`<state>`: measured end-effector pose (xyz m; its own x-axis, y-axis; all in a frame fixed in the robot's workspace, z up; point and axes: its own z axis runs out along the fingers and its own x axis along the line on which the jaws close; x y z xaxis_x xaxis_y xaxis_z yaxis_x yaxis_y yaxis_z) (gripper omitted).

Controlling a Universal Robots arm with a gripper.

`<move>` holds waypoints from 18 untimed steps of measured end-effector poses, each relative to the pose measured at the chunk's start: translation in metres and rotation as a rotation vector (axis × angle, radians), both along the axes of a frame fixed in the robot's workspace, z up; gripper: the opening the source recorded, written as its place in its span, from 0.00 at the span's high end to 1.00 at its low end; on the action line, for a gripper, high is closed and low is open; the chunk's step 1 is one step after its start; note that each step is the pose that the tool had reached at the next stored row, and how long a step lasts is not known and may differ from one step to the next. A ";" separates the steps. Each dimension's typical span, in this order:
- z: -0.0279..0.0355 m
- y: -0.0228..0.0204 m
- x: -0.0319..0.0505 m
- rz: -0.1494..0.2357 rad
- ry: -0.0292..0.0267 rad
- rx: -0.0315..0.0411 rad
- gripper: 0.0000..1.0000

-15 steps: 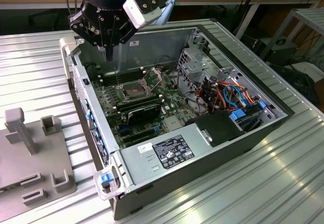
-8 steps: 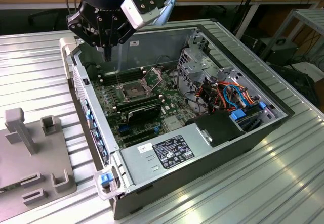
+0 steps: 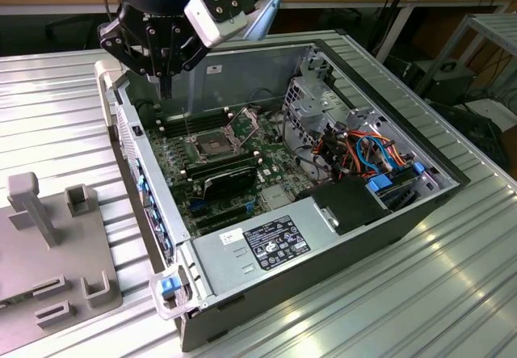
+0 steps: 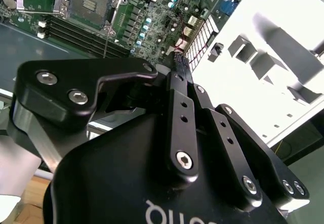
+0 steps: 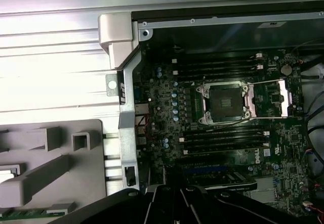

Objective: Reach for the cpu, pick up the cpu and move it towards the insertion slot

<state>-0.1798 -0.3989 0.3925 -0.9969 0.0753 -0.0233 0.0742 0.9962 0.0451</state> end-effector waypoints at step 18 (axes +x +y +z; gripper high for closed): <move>-0.0002 0.0000 -0.0169 0.000 0.0000 0.0000 0.89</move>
